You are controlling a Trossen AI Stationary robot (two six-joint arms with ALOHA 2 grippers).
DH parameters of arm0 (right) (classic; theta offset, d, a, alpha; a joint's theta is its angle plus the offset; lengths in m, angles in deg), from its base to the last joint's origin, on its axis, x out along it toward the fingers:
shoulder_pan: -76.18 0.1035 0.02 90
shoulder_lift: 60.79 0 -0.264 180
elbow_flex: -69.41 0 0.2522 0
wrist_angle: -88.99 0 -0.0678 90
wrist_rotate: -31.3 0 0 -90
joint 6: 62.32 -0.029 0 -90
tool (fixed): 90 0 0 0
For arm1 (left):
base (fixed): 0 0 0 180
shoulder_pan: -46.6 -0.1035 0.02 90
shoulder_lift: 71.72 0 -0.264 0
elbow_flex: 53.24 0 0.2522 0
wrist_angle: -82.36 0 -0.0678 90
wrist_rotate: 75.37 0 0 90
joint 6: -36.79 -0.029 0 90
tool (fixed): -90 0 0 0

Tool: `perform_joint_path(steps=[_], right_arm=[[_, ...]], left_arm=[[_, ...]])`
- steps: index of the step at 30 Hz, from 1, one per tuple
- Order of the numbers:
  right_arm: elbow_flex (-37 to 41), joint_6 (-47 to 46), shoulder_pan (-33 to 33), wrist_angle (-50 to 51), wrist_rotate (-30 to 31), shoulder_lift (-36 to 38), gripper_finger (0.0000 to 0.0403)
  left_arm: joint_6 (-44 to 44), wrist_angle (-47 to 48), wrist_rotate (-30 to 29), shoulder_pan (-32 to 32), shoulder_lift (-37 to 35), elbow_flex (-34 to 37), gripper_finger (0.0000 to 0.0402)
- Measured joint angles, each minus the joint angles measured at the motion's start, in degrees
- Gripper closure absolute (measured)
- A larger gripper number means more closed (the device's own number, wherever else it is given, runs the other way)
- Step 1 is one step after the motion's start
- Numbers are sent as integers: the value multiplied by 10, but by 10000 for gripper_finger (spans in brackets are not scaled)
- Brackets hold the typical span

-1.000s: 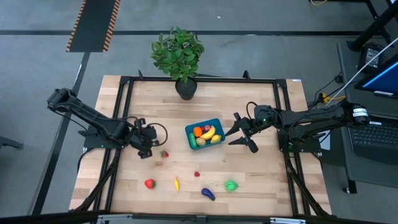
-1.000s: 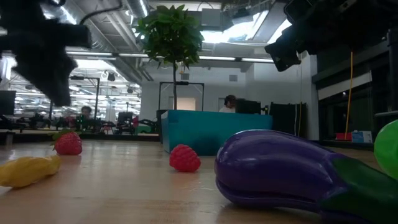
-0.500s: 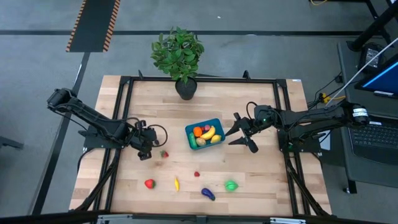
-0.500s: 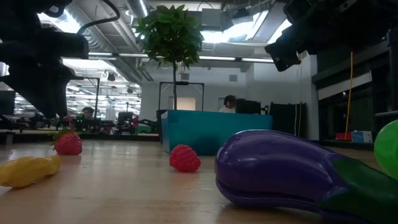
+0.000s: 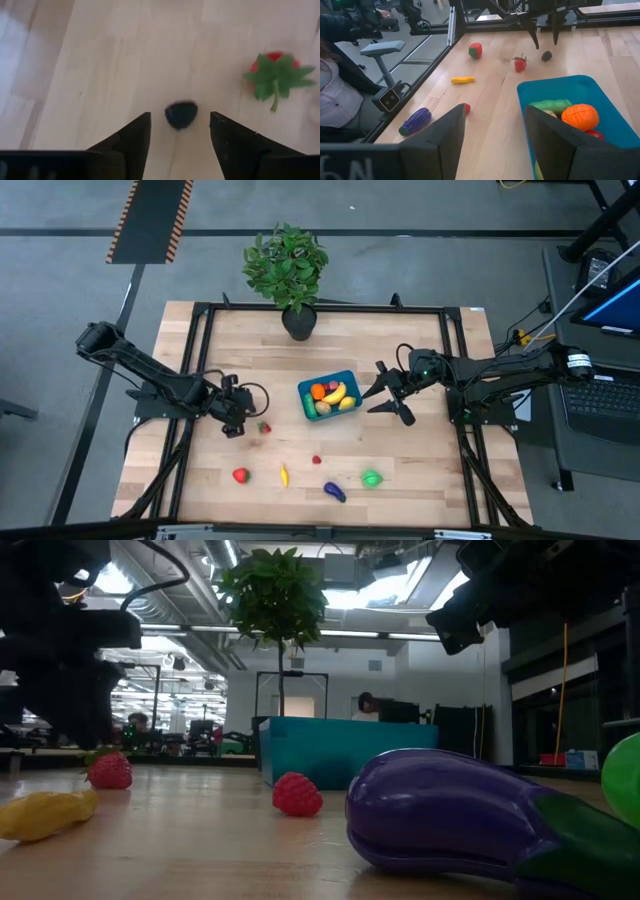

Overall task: Pick and placing Produce into tupperware
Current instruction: Put the blackberry into the blue bin

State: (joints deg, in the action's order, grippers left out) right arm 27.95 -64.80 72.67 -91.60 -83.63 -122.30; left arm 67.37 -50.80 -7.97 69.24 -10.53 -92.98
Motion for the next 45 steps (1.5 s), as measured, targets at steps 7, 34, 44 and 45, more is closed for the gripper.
perform_joint_path(steps=[7, 34, 44, 45], right_arm=[[0, 0, 0, 0, 0, 0, 196], [0, 0, 0, 0, 0, 0, 196], [0, -1, 0, 0, 0, 0, 196], [0, -1, 0, 0, 0, 0, 196]], left_arm=[[-9, -45, -3, 0, 0, 26, 219], [-6, -162, -4, 0, 36, 84, 241], [-1, -179, -6, 0, 59, 82, 273], [3, -179, -6, 0, 59, 82, 280]])
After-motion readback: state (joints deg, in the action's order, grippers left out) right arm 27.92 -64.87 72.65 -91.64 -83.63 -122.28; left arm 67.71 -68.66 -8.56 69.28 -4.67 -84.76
